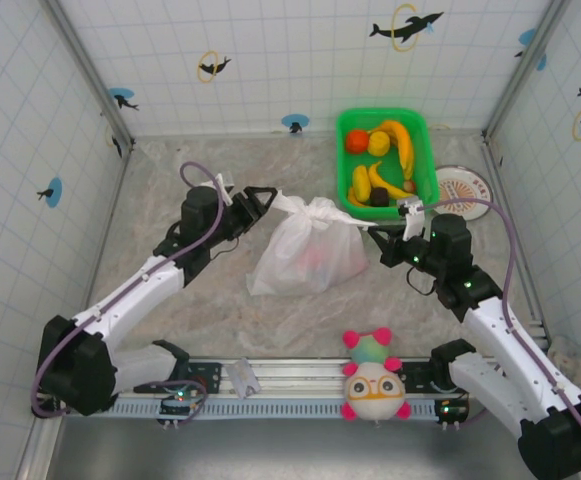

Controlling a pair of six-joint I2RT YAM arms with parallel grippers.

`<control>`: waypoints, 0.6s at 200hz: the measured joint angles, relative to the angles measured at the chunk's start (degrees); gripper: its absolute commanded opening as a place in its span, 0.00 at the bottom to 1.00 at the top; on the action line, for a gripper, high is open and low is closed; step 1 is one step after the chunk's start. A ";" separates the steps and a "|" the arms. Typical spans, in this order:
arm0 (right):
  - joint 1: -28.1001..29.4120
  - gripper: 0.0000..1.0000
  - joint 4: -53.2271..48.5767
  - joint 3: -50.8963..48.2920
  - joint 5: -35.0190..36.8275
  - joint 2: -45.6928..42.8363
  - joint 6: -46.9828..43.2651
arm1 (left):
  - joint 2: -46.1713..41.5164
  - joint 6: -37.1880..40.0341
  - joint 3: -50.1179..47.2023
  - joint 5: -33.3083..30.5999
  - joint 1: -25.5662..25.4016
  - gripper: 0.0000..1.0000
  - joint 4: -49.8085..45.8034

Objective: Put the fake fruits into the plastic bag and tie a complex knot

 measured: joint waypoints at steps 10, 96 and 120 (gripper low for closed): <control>0.00 0.00 0.00 0.00 0.00 0.02 0.00 | 0.79 -0.83 0.00 0.83 0.00 0.63 1.53; 0.00 0.00 -0.96 0.02 1.73 0.02 1.27 | 1.99 1.97 -0.90 -1.49 0.07 0.00 6.29; 0.00 0.00 -3.82 0.66 3.26 0.04 2.34 | -0.68 4.50 -1.97 -3.39 0.09 0.00 5.01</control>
